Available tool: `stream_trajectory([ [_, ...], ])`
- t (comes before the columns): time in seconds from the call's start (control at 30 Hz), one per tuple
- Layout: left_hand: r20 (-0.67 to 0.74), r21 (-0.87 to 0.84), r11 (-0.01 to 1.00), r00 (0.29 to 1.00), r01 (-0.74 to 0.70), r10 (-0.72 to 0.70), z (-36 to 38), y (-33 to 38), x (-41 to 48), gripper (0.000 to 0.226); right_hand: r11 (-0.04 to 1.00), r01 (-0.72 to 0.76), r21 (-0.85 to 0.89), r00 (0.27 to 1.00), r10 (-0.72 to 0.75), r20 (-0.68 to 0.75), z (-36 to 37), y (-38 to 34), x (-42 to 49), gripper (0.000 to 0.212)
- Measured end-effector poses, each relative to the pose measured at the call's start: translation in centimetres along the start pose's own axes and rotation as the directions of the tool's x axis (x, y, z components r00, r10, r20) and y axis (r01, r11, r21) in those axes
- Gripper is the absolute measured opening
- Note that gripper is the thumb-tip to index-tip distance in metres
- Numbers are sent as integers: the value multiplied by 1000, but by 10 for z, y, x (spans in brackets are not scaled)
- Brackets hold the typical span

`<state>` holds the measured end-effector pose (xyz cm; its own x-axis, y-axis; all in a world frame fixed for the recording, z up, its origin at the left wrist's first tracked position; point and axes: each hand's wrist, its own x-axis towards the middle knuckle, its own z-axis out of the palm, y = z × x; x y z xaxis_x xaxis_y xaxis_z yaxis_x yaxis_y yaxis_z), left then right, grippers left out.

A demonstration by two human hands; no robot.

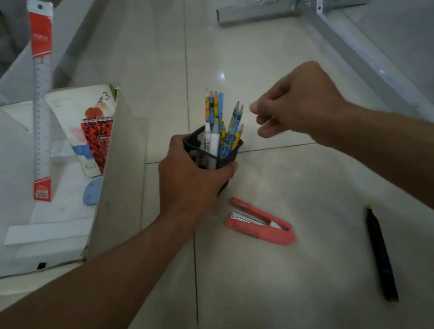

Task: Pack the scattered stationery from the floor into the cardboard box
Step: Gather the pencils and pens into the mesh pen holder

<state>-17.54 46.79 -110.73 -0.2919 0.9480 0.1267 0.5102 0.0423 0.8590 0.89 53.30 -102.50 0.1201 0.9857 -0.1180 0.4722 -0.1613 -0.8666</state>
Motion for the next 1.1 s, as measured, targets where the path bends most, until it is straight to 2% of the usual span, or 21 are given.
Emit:
stream_trajectory([
  [0.1,-24,30,1000,1000,-5,6,-1,1,-1,72,988,-151,-13,987,151,46,-27,26,-11,24],
  [0.17,-30,54,998,999,-18,19,0,4,-2,72,965,-232,-125,967,243,82,-41,45,-20,24],
  [0.27,-19,65,997,999,-36,37,4,9,-4,74,897,-276,-345,929,341,143,-56,72,-35,23],
  [0.33,-2,61,997,999,-45,45,8,12,-6,77,846,-279,-453,917,375,136,-64,88,-45,24],
  [0.47,38,45,997,998,-61,59,18,21,-10,78,726,-299,-619,883,457,109,-82,102,-59,42],
  [0.63,52,37,997,997,-65,63,28,31,-10,78,597,-425,-680,728,672,136,-103,115,-82,56],
  [0.73,57,34,996,996,-77,75,29,33,-10,79,614,-507,-605,673,721,168,-105,126,-96,62],
  [0.83,66,28,997,996,-67,65,27,31,-11,78,648,-560,-517,670,721,178,-100,133,-99,60],
  [0.97,59,18,998,996,-60,59,21,27,-12,76,670,-569,-476,685,707,176,-92,135,-93,47],
  [1.03,53,12,999,997,-53,52,16,25,-10,76,707,-547,-448,731,664,155,-88,128,-86,40],
  [1.1,46,10,999,998,-42,41,13,23,-9,75,788,-470,-397,829,549,107,-81,113,-72,33],
])
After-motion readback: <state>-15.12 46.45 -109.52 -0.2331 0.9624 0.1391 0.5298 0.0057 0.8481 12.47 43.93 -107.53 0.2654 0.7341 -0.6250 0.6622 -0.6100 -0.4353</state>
